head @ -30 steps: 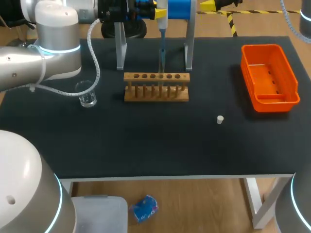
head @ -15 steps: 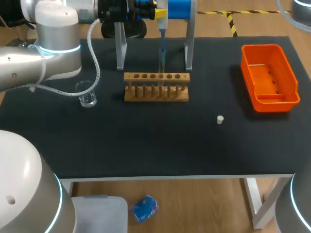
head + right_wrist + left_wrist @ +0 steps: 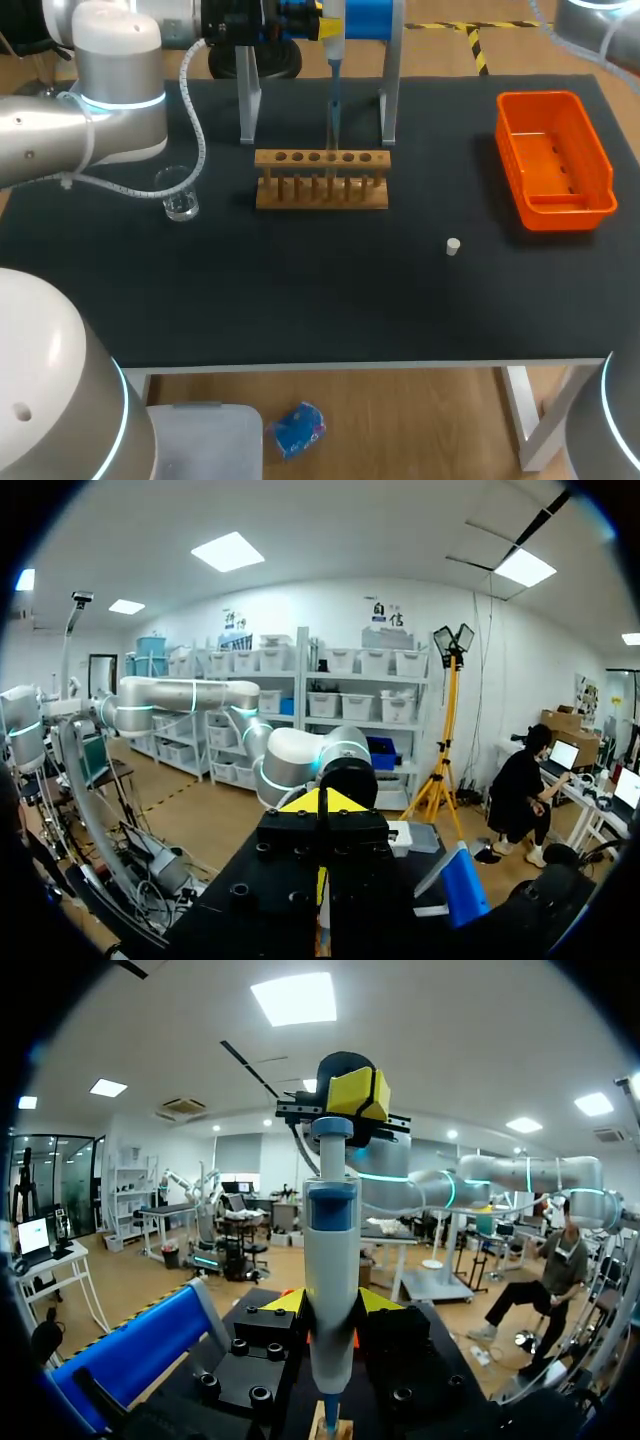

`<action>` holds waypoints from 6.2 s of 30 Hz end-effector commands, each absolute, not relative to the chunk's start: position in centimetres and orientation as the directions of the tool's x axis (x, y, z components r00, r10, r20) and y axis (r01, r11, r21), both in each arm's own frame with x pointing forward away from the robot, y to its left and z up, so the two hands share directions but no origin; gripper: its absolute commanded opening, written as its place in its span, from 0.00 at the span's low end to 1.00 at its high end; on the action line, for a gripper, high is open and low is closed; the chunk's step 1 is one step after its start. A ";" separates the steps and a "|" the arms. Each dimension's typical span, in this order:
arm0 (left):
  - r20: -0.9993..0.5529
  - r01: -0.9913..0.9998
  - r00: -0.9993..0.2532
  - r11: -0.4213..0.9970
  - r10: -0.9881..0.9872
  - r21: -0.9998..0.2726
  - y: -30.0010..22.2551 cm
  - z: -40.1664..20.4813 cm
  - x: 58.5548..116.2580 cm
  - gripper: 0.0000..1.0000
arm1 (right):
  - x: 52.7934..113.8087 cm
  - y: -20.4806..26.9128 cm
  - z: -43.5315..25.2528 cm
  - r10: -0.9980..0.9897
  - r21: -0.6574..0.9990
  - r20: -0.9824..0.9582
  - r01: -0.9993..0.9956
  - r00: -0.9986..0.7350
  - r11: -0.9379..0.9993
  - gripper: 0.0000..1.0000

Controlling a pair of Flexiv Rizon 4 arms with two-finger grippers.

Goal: Invert the test tube, pick up the pipette, mount the tip to pipette, aspirate from beaker and dispense into the tube, eject the tip, return the pipette, and cap with the stopper.

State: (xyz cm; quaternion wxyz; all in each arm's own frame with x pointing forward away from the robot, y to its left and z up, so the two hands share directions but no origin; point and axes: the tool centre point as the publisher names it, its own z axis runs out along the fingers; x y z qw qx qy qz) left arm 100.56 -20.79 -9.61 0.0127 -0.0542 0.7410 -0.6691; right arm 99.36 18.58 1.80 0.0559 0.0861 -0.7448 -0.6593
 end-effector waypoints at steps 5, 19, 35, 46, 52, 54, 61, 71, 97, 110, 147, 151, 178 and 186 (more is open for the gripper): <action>0.053 -0.062 -0.994 0.098 -0.099 -0.993 -20.9 -9.6 100.6 0.00 | 100.7 20.5 1.0 -0.242 0.995 -0.019 -0.042 -0.970 0.089 0.00; 0.053 -0.062 -0.994 0.098 -0.099 -0.993 -20.9 -9.6 100.6 0.00 | 100.6 20.7 0.4 -0.253 0.996 -0.004 -0.026 -0.968 0.085 0.00; 0.053 -0.062 -0.994 0.098 -0.099 -0.993 -20.9 -9.6 100.6 0.00 | 100.6 20.6 -0.6 -0.248 0.997 0.017 -0.002 -0.969 0.076 0.00; 0.053 -0.062 -0.994 0.098 -0.099 -0.993 -20.9 -9.6 100.6 0.00 | 100.5 20.5 -1.1 -0.247 0.997 0.025 0.006 -0.969 0.076 0.00; 0.053 -0.062 -0.994 0.098 -0.099 -0.993 -20.9 -9.6 100.6 0.00 | 100.4 20.4 -1.8 -0.246 0.997 0.039 0.022 -0.968 0.073 0.00; 0.053 -0.062 -0.994 0.098 -0.099 -0.993 -20.9 -9.6 100.6 0.00 | 100.4 20.4 -1.9 -0.246 0.997 0.043 0.026 -0.968 0.073 0.00; 0.053 -0.062 -0.994 0.098 -0.099 -0.993 -20.9 -9.6 100.6 0.00 | 100.2 20.5 -2.6 -0.249 0.996 0.062 0.045 -0.966 0.074 0.00; 0.053 -0.062 -0.994 0.098 -0.099 -0.993 -20.9 -9.6 100.6 0.00 | 100.1 20.6 -3.2 -0.254 0.996 0.076 0.059 -0.964 0.073 0.00; 0.053 -0.062 -0.994 0.098 -0.099 -0.993 -20.9 -9.6 100.6 0.00 | 100.1 20.5 -0.6 -0.252 0.998 0.012 -0.004 -0.968 0.061 0.00; 0.053 -0.062 -0.994 0.098 -0.099 -0.993 -20.9 -9.6 100.6 0.00 | 99.8 20.1 1.7 -0.252 0.995 -0.045 -0.065 -0.967 0.074 0.15; 0.053 -0.062 -0.994 0.098 -0.099 -0.993 -20.9 -9.6 100.6 0.00 | 96.6 10.0 -13.8 -0.066 0.852 -0.046 -0.074 -0.997 0.518 1.00; 0.053 -0.062 -0.994 0.098 -0.099 -0.993 -20.9 -9.6 100.6 0.00 | 96.6 10.2 -16.5 -0.063 0.847 -0.045 -0.072 -0.997 0.527 1.00; 0.053 -0.062 -0.994 0.098 -0.099 -0.993 -20.9 -9.6 100.6 0.00 | 95.6 12.5 -24.7 -0.059 0.838 0.006 -0.028 -0.998 0.545 1.00; 0.053 -0.062 -0.994 0.098 -0.099 -0.993 -20.9 -9.6 100.6 0.00 | 95.6 12.5 -24.7 -0.059 0.838 0.006 -0.028 -0.998 0.545 1.00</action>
